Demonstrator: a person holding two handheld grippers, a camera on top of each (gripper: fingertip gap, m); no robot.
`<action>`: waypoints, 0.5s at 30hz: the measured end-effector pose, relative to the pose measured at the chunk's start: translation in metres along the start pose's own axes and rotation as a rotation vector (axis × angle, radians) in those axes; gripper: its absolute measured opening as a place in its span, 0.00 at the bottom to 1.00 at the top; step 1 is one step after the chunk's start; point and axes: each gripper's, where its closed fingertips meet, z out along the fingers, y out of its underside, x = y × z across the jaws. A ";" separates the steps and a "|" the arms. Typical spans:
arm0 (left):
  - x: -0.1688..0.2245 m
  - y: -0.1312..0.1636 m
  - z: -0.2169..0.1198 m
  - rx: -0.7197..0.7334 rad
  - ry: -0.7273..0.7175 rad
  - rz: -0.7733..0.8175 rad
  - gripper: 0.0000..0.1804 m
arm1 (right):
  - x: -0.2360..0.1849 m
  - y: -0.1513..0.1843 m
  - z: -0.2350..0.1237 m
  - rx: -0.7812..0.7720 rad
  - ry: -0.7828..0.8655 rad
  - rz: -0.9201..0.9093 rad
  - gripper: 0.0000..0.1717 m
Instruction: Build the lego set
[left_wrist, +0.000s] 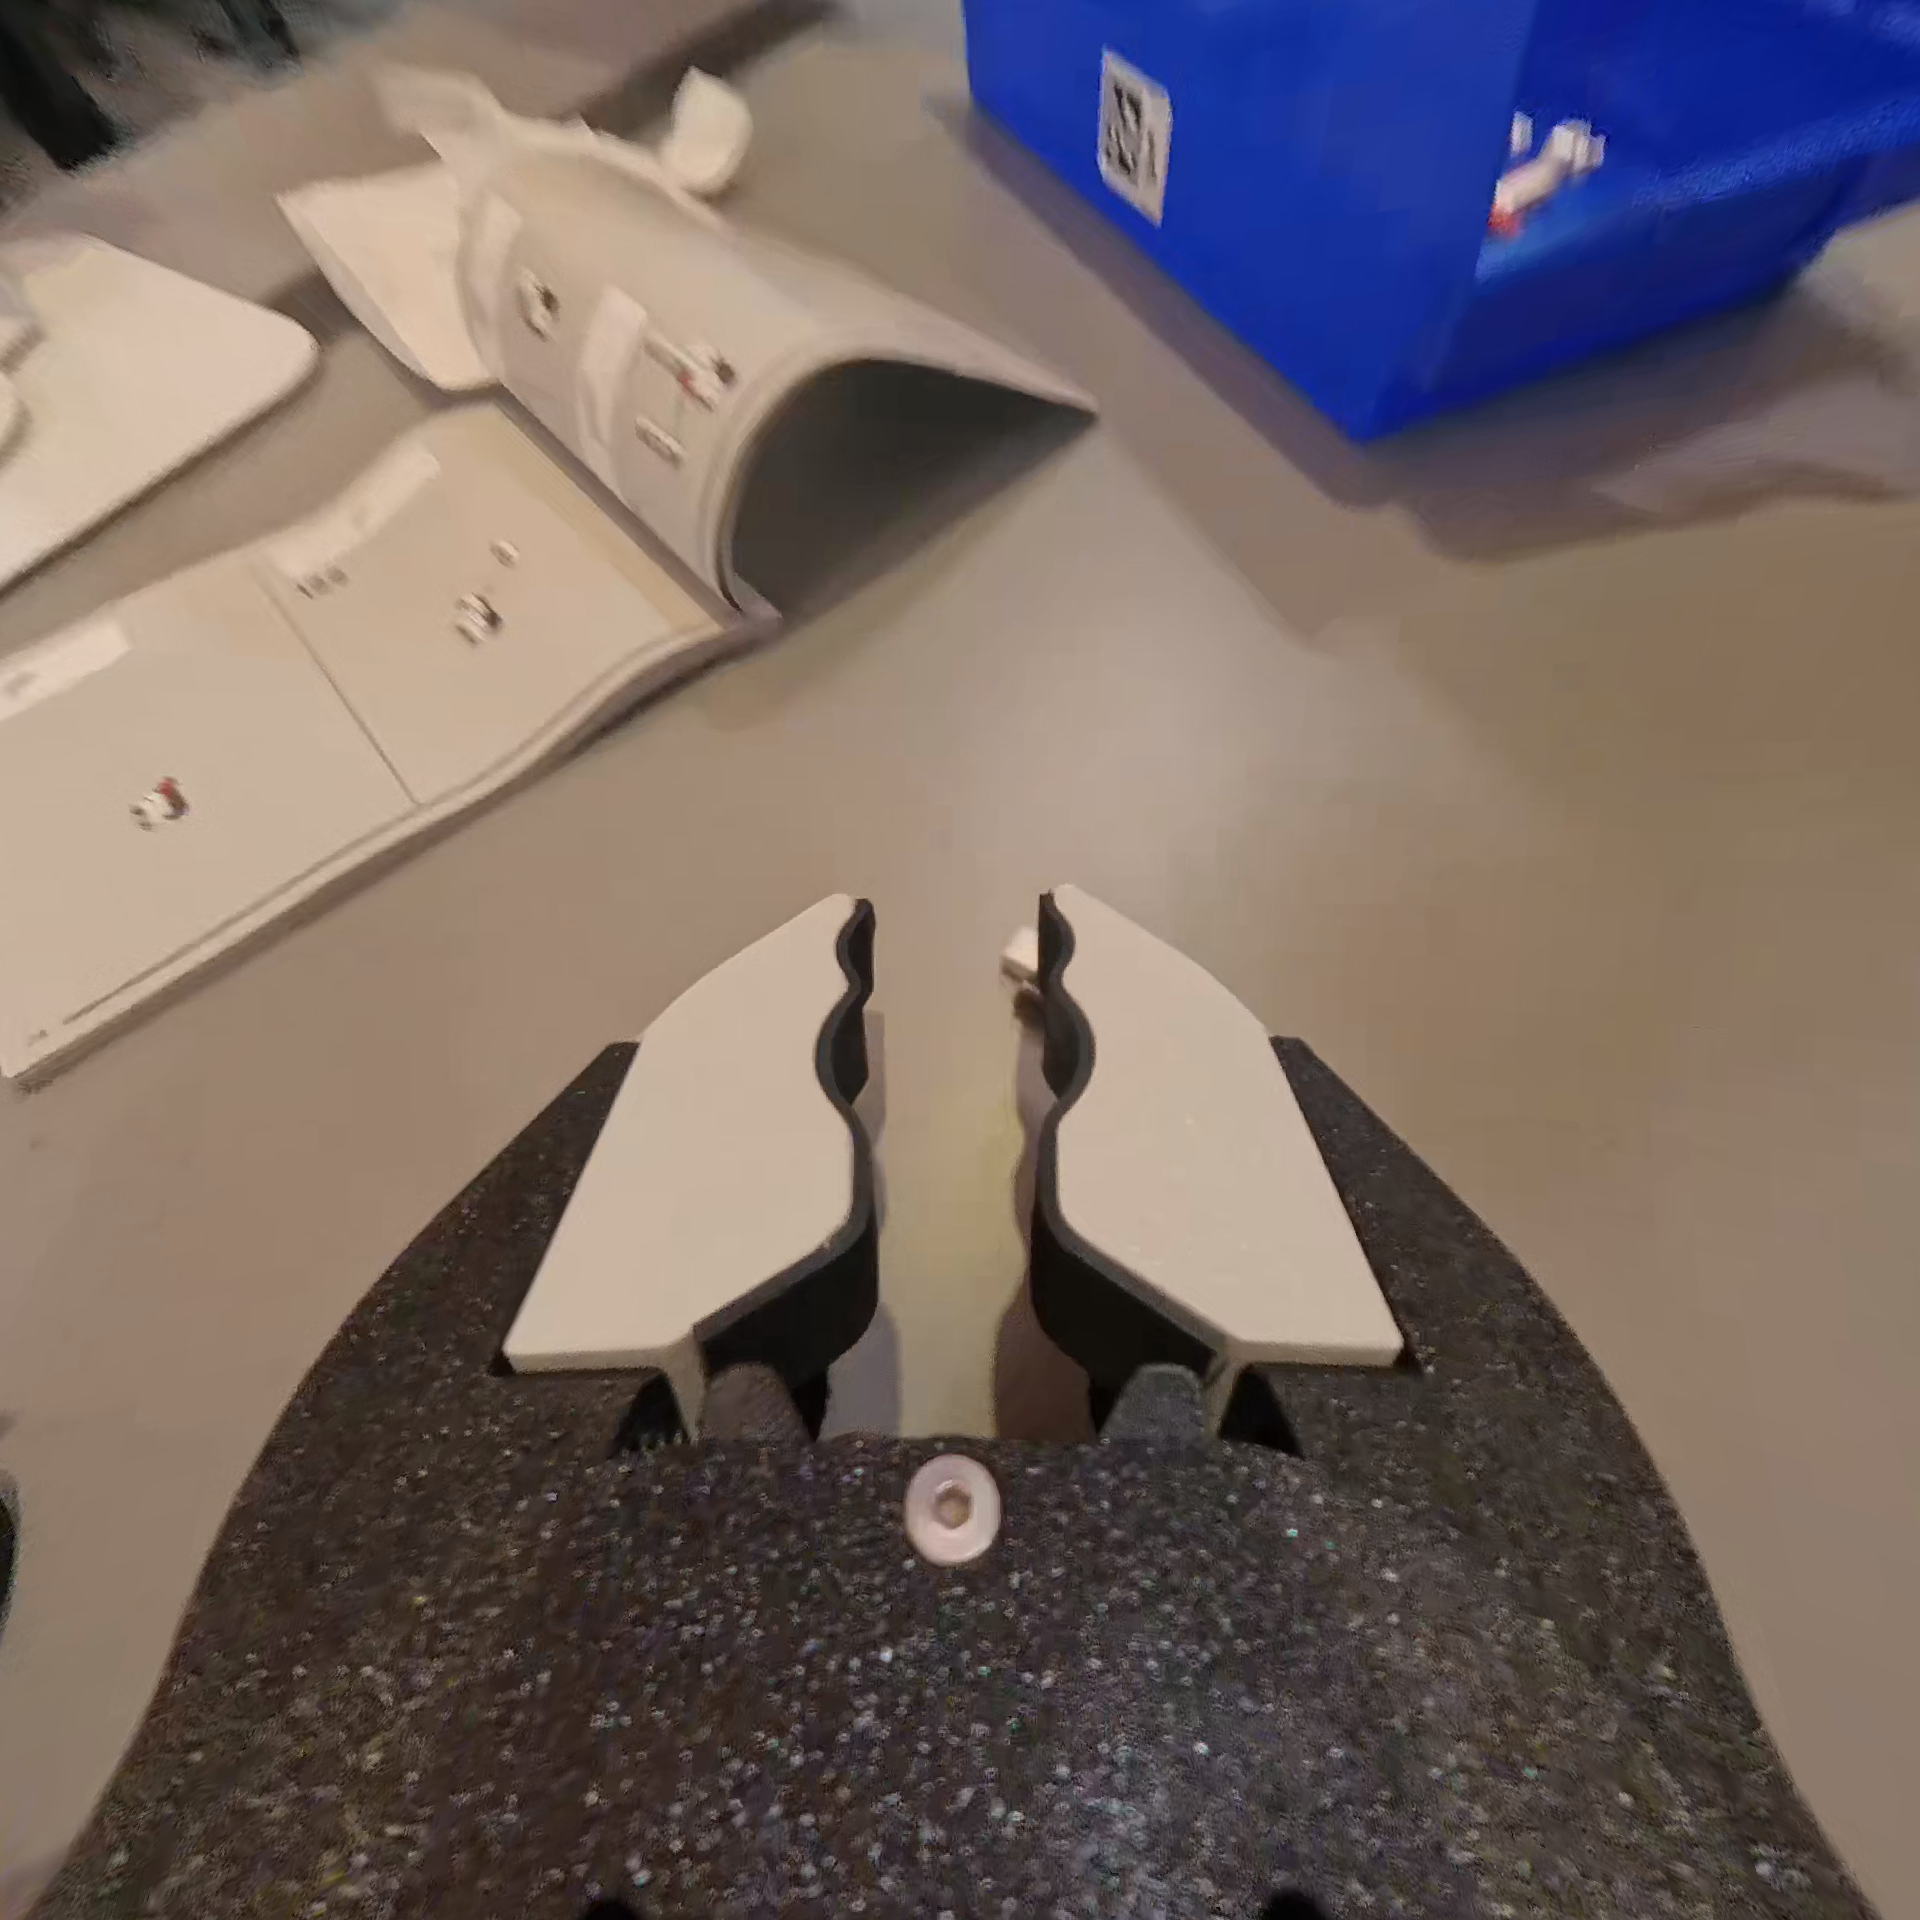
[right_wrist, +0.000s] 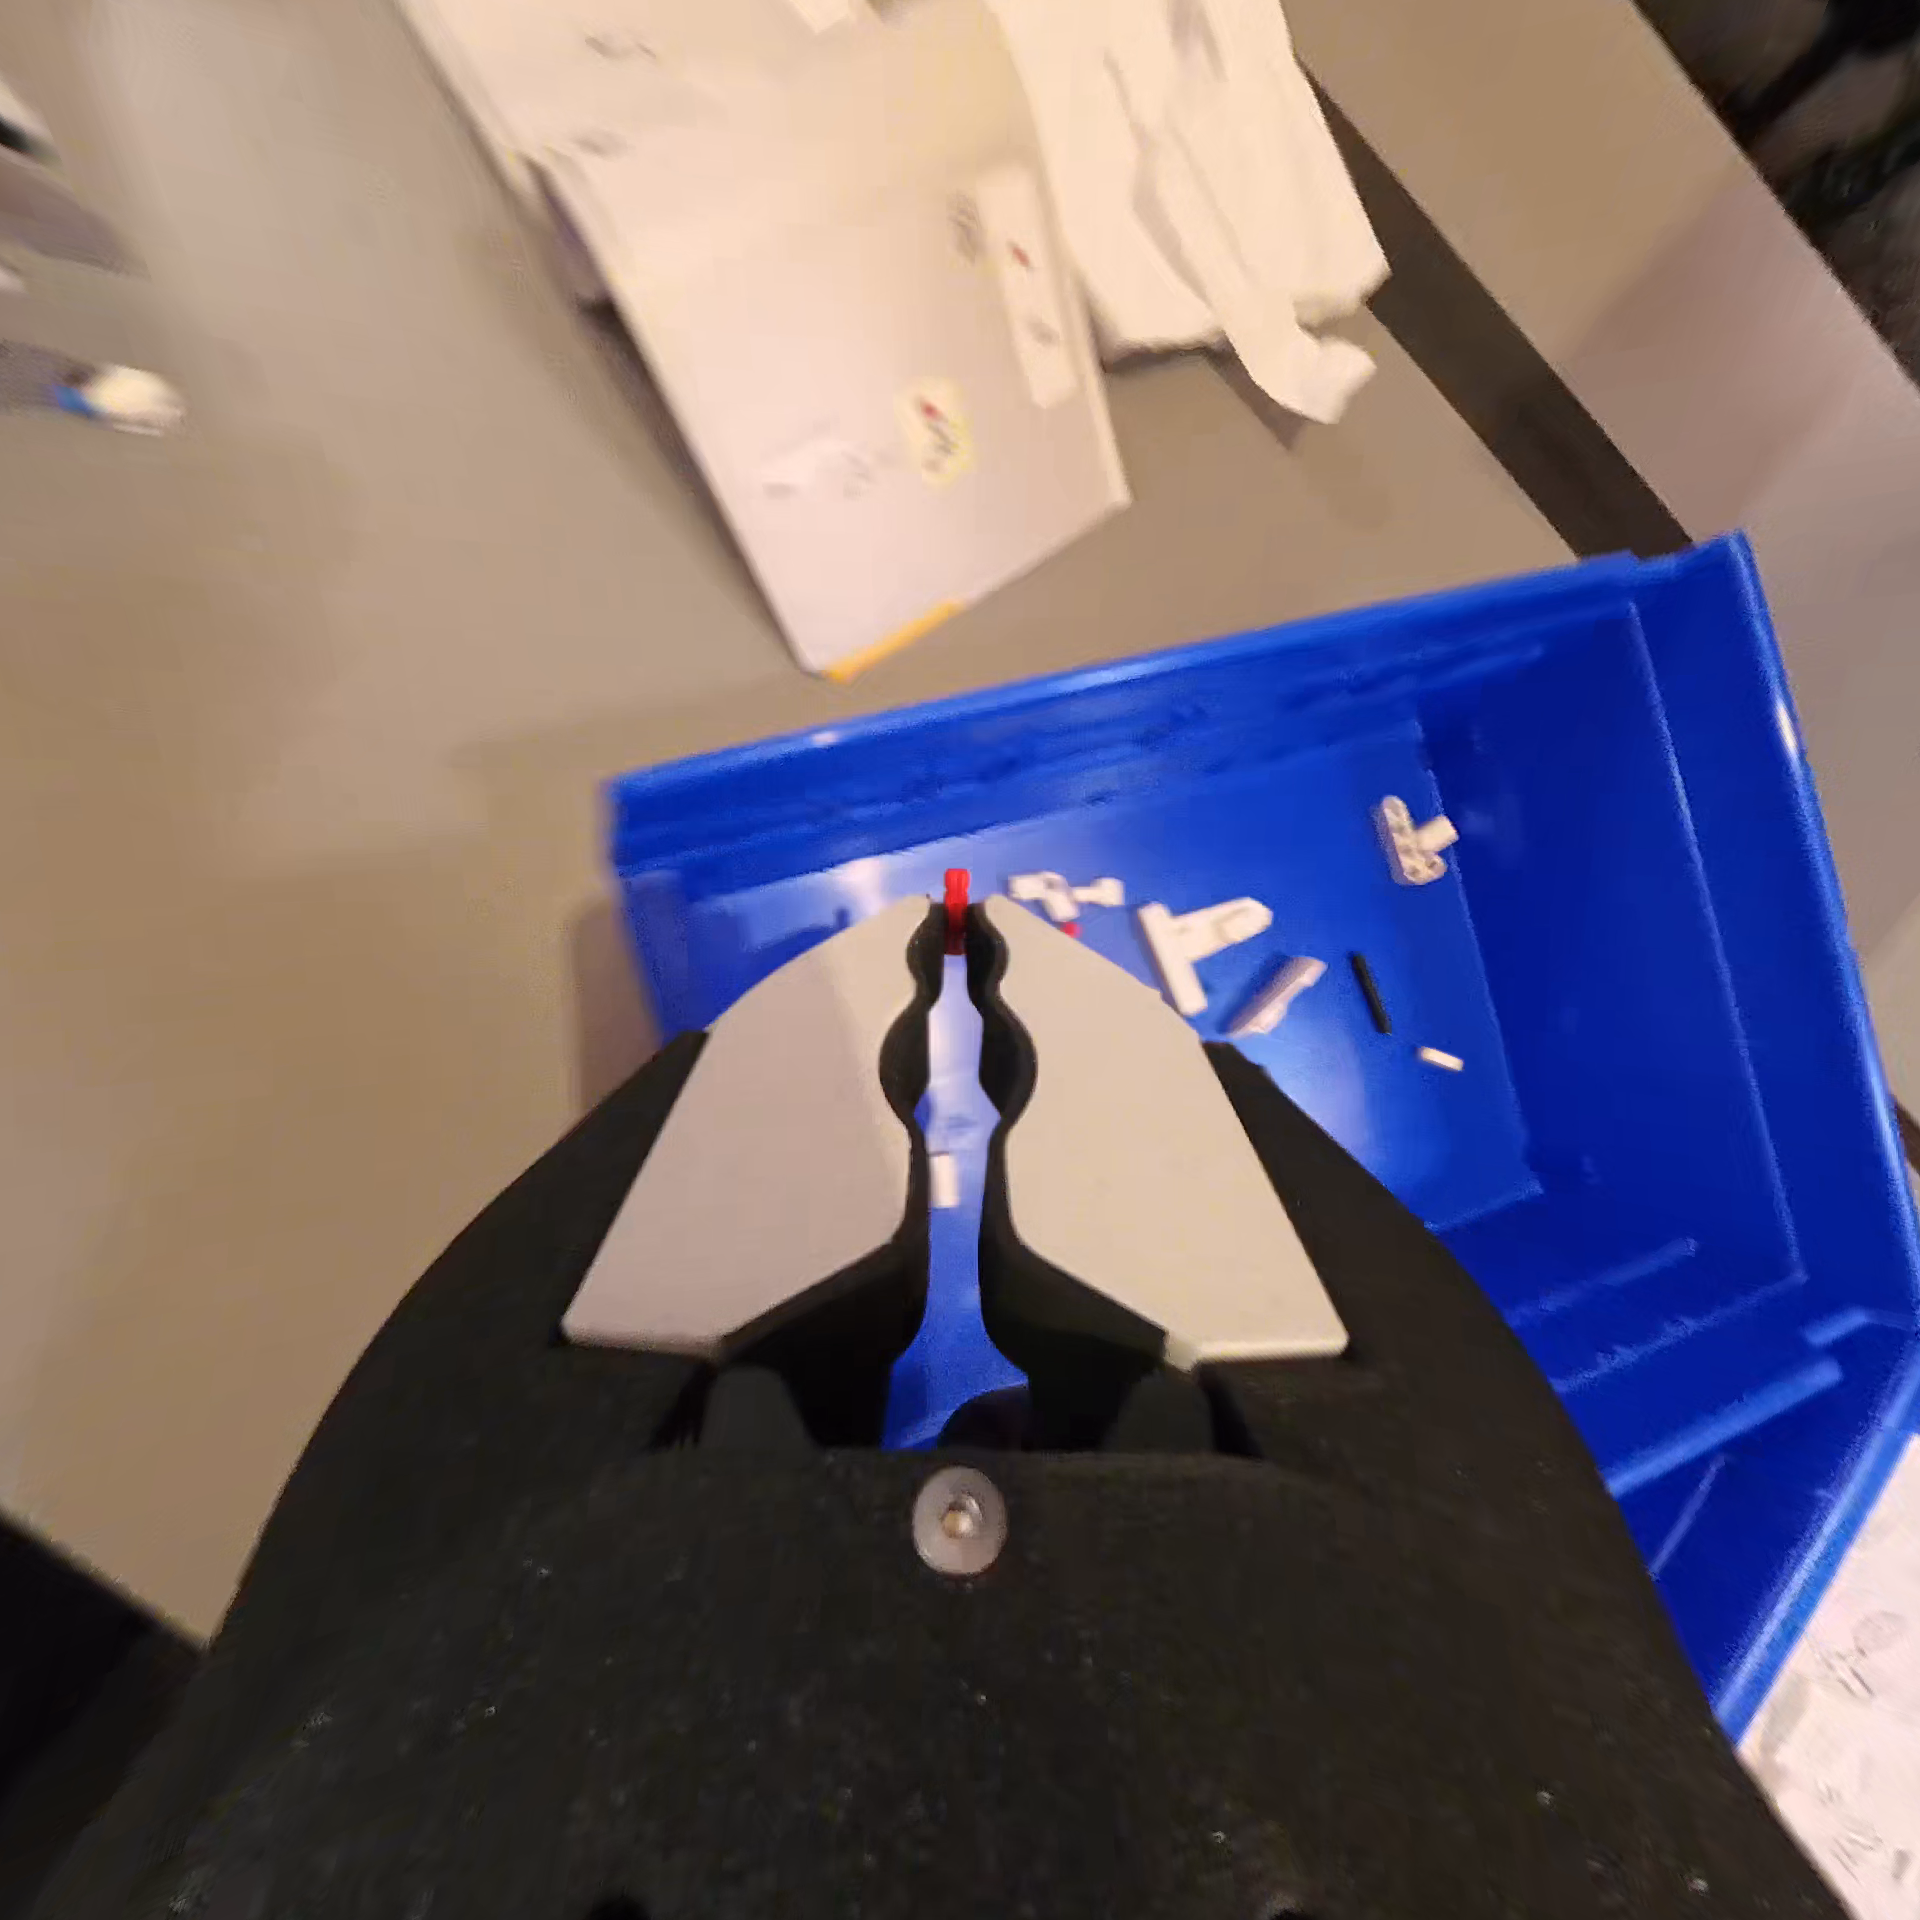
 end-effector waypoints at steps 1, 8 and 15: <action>0.004 0.006 0.001 -0.049 0.015 0.012 0.18 | -0.019 -0.006 -0.006 0.026 -0.024 -0.020 0.02; 0.015 0.025 0.006 -0.208 0.006 0.090 0.20 | -0.158 -0.038 0.027 0.117 -0.298 -0.152 0.02; 0.023 0.027 0.013 -0.205 0.055 0.118 0.07 | -0.201 -0.058 0.108 0.157 -0.424 -0.118 0.02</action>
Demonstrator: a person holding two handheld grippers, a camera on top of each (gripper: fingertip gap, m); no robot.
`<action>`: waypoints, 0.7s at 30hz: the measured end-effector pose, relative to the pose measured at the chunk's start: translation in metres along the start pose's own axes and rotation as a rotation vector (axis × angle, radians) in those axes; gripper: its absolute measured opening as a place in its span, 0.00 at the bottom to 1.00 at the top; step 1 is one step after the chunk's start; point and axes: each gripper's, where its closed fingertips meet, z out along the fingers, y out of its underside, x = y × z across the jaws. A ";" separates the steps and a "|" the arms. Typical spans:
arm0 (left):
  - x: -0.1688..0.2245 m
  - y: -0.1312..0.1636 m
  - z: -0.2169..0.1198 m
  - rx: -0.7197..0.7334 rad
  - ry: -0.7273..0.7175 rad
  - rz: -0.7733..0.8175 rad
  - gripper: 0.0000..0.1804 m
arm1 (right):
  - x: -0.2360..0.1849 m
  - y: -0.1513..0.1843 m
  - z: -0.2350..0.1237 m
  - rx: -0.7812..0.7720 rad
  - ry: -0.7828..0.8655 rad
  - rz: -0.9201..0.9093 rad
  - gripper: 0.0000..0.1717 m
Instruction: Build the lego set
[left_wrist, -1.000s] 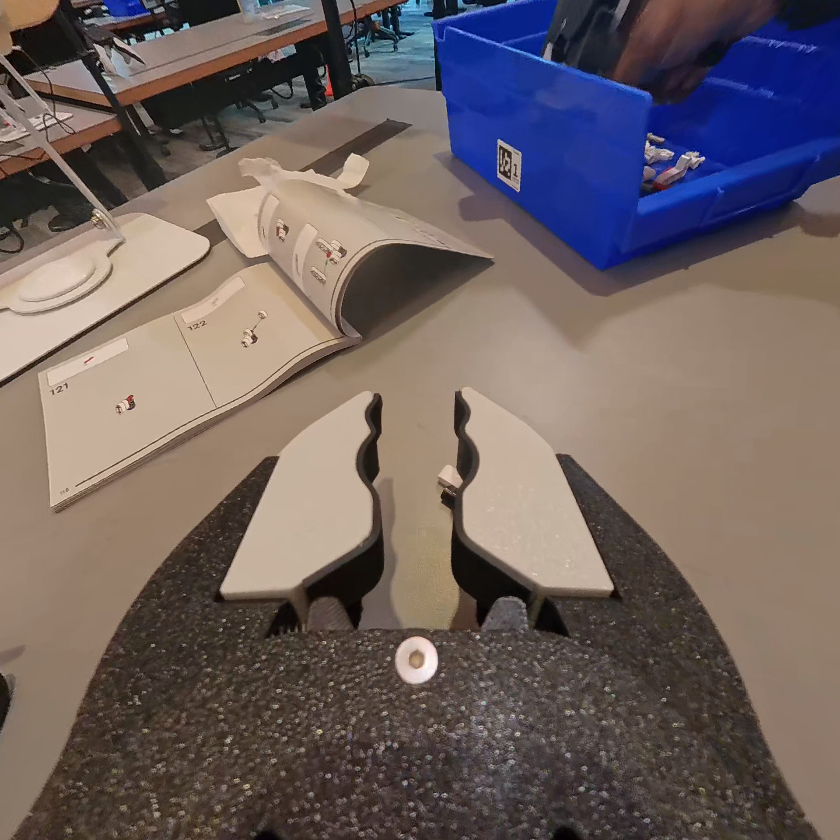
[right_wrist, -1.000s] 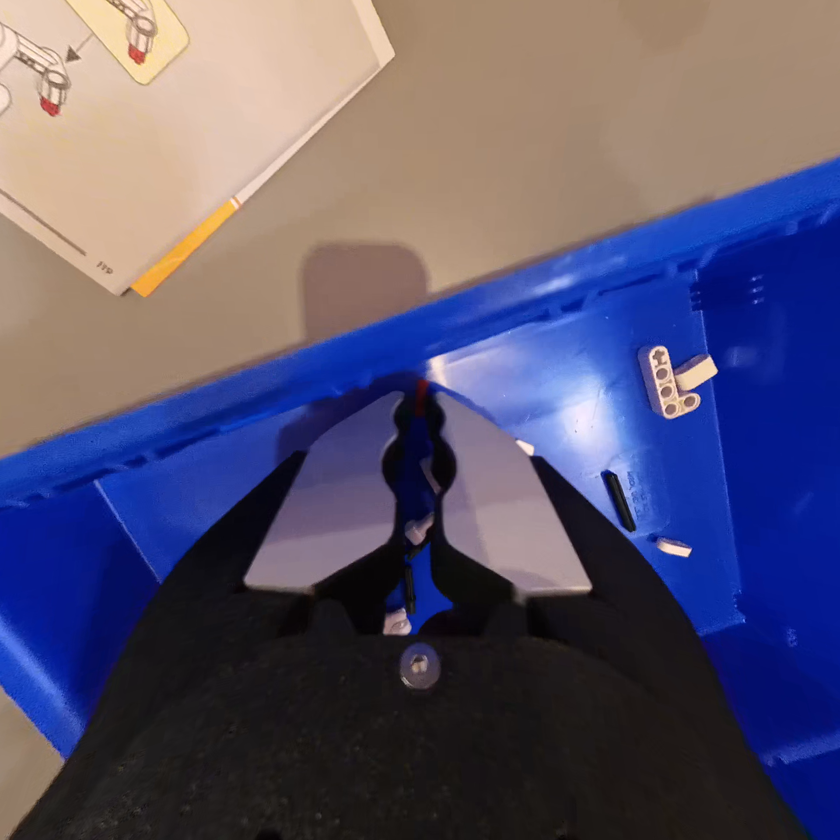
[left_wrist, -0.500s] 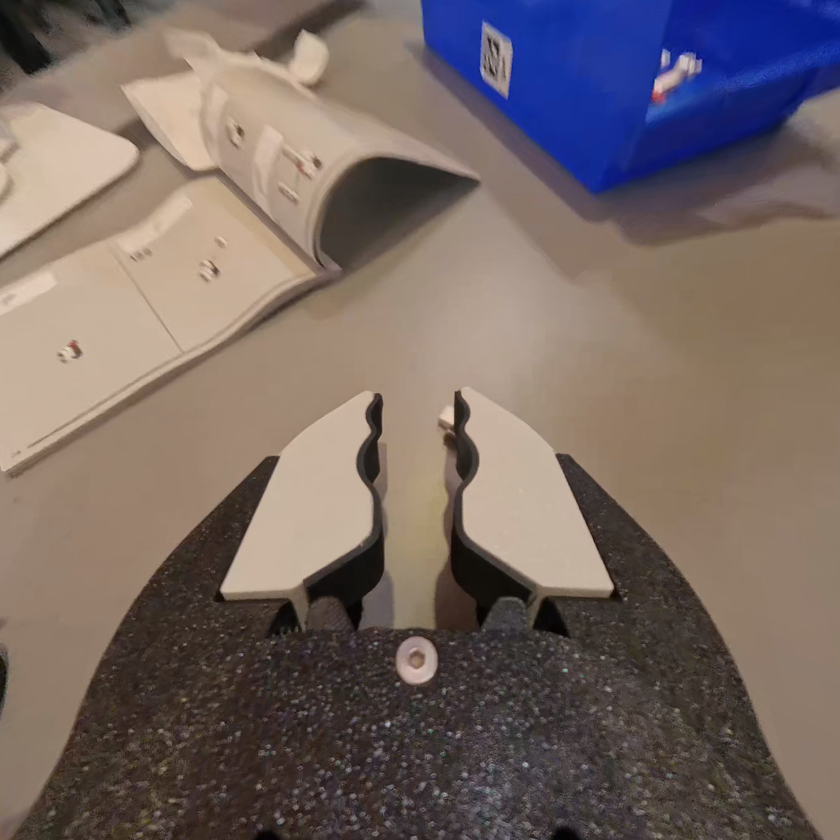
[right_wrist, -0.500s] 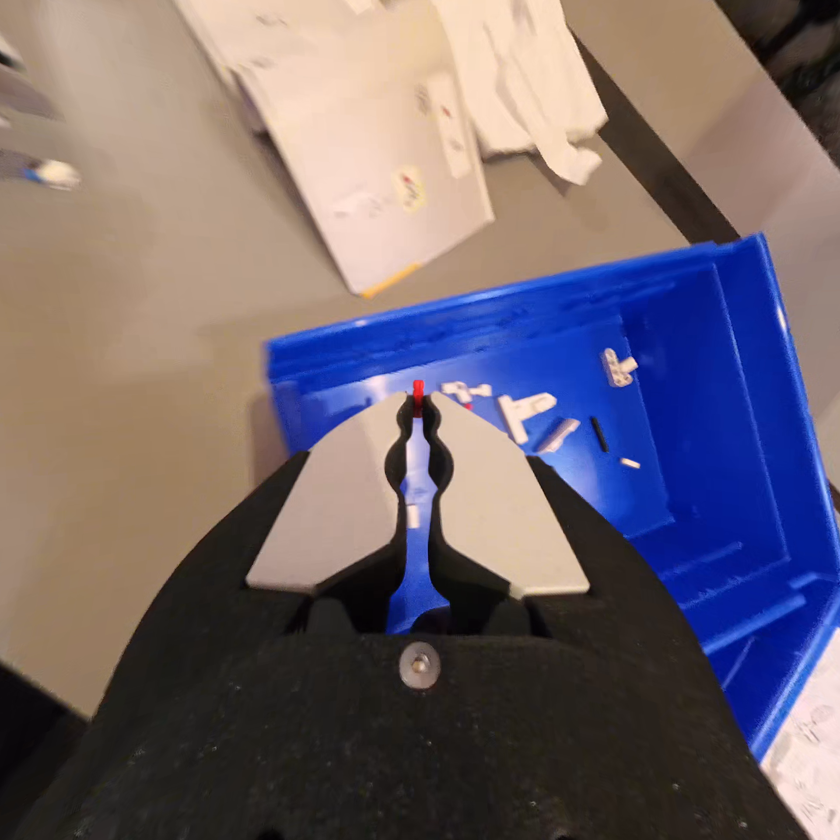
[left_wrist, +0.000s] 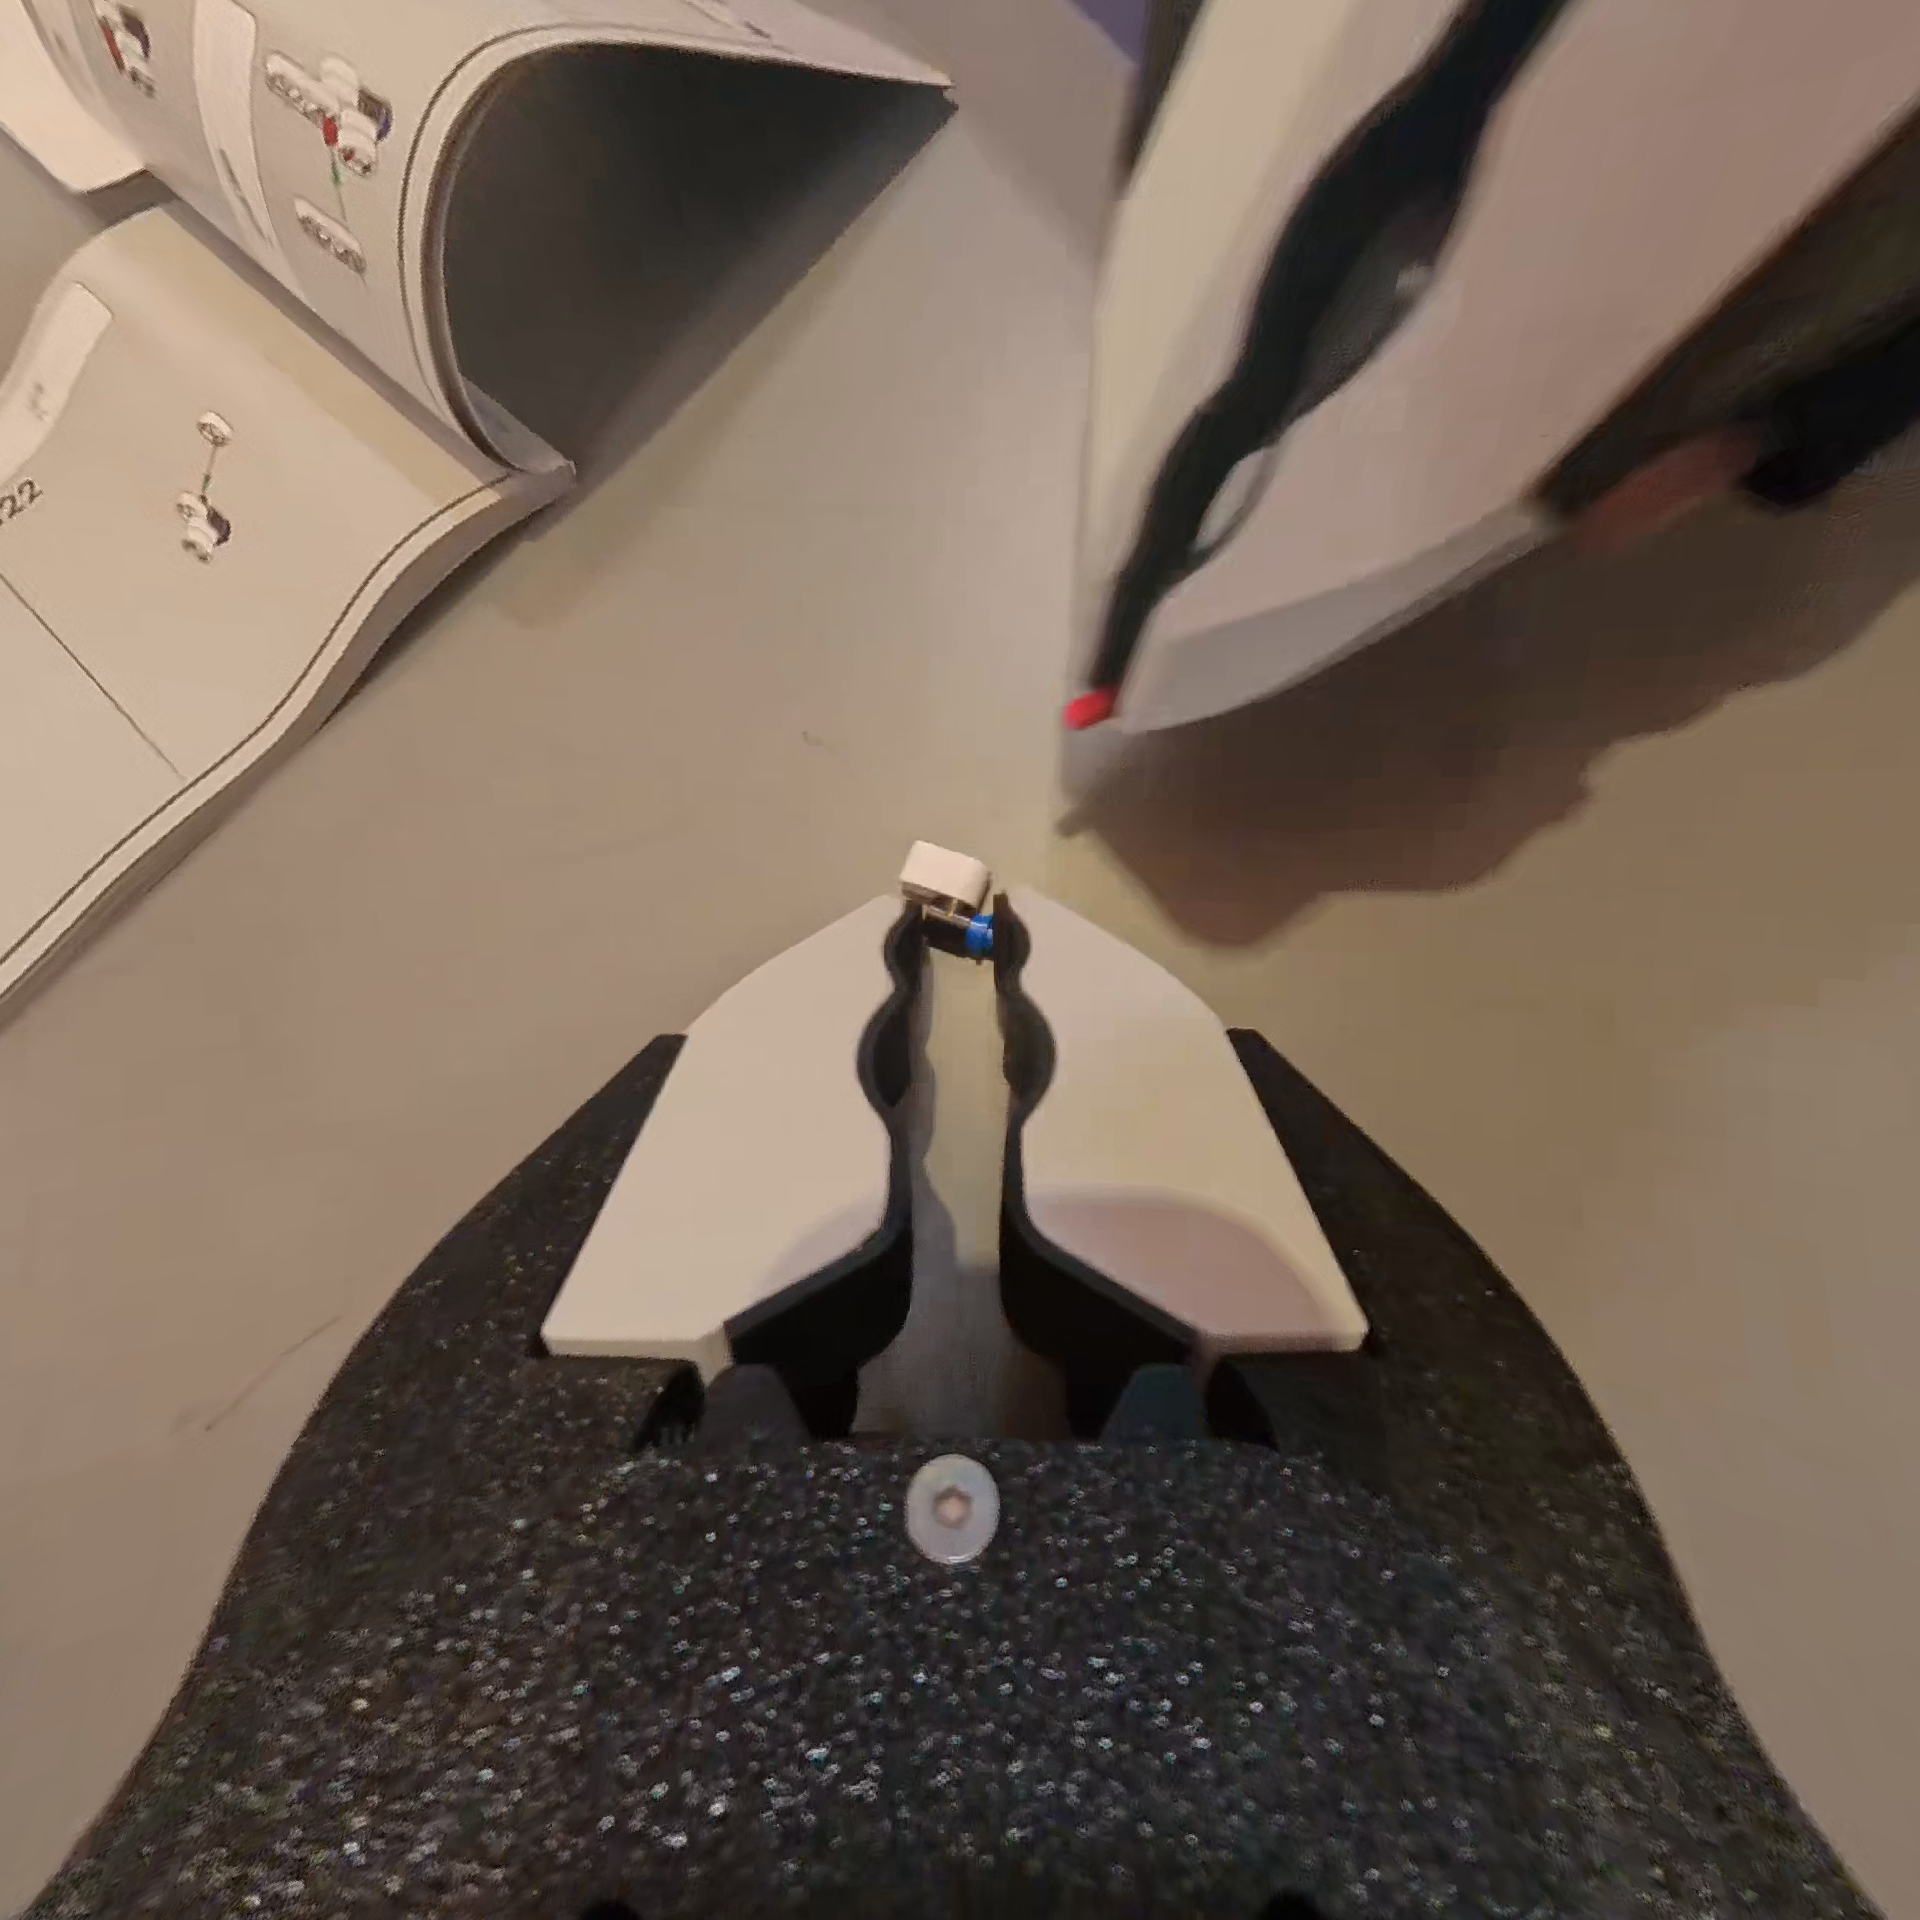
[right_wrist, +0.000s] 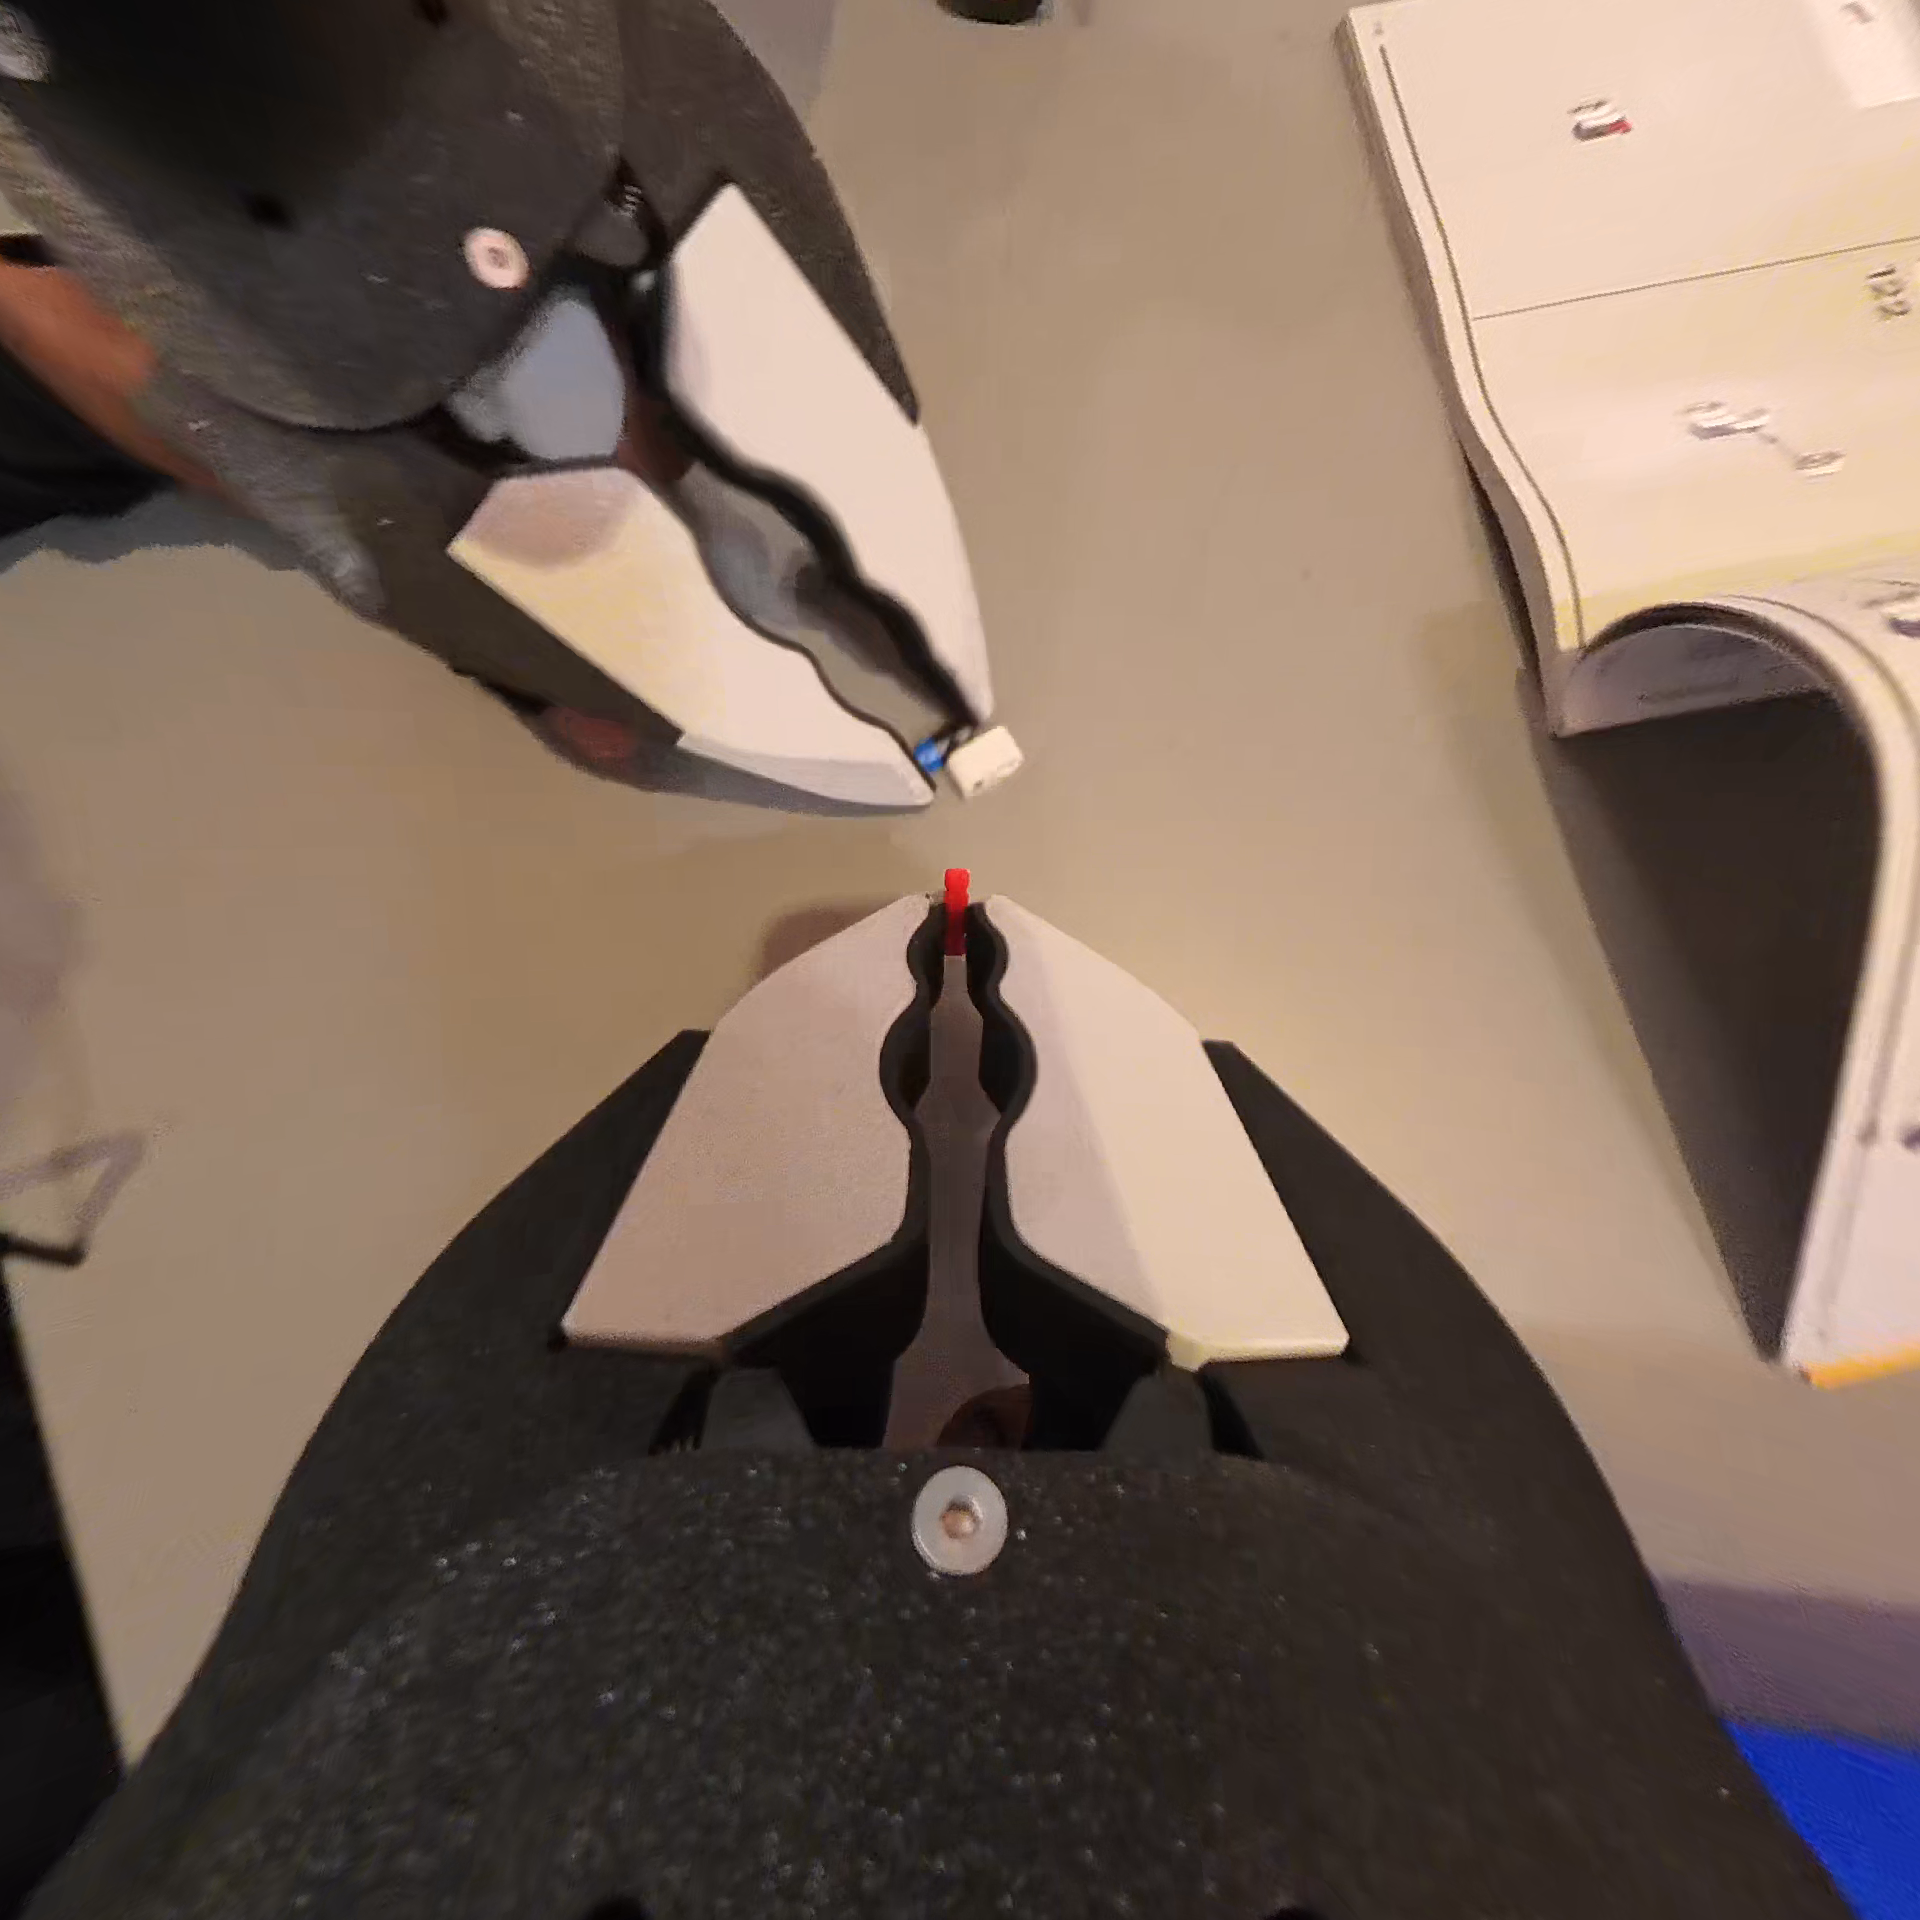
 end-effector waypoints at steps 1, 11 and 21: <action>0.002 -0.001 0.000 0.004 0.010 0.017 0.07 | 0.004 -0.001 0.007 0.010 0.003 0.004 0.02; 0.011 -0.003 -0.003 0.038 0.086 0.081 0.07 | 0.005 0.009 0.024 0.001 -0.075 -0.007 0.02; 0.015 -0.008 -0.005 0.090 0.096 0.145 0.07 | 0.000 0.011 0.021 0.020 -0.101 -0.052 0.02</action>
